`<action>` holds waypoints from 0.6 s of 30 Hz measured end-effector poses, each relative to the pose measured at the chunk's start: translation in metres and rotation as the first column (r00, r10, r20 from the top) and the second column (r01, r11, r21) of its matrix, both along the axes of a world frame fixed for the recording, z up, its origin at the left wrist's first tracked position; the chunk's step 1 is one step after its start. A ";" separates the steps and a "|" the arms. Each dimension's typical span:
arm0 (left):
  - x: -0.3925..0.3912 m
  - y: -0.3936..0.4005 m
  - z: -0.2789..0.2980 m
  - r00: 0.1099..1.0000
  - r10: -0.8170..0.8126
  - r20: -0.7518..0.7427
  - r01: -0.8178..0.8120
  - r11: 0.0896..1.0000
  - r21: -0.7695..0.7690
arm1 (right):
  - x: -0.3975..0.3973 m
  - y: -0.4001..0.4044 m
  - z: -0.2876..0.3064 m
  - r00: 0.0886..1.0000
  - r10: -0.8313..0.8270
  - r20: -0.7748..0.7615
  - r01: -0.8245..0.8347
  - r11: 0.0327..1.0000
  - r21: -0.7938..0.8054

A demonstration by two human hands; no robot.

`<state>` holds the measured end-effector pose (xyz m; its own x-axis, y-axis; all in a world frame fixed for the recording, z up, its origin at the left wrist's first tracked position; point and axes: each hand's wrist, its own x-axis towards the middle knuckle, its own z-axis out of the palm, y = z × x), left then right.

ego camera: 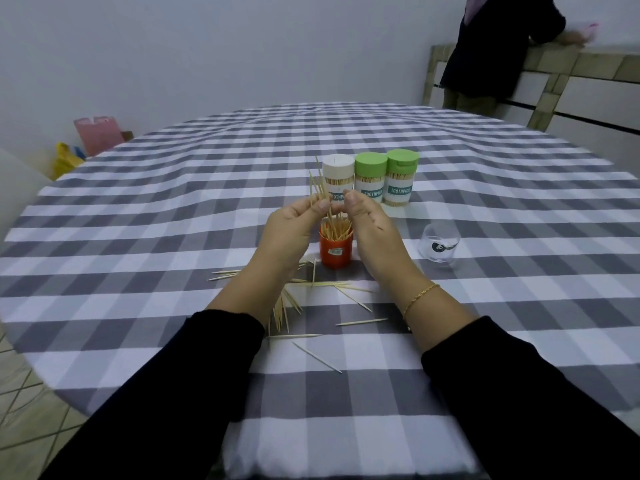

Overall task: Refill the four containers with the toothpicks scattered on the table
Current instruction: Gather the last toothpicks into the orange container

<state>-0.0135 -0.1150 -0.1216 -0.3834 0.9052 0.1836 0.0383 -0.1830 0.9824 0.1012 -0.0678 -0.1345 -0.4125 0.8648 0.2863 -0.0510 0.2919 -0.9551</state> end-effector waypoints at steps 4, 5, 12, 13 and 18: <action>0.001 0.003 -0.011 0.999 -0.027 0.017 0.028 0.999 -0.038 | 0.000 -0.002 0.001 1.000 0.017 -0.004 -0.017 1.000 0.014; 0.002 0.003 -0.011 0.999 -0.031 0.022 0.032 0.999 -0.035 | -0.001 -0.002 0.000 1.000 0.024 -0.001 -0.024 1.000 0.019; 0.006 0.003 -0.014 0.976 0.049 -0.214 -0.052 0.999 -0.010 | -0.007 -0.002 -0.004 0.999 -0.016 0.027 0.014 0.995 0.100; 0.006 0.003 -0.014 0.974 0.050 -0.220 -0.053 0.999 -0.007 | -0.008 -0.001 -0.004 0.999 -0.050 0.011 0.049 0.994 0.096; 0.006 0.002 -0.016 0.970 0.045 -0.240 -0.045 0.999 0.005 | -0.009 -0.001 -0.003 0.995 -0.092 -0.043 0.094 0.994 0.046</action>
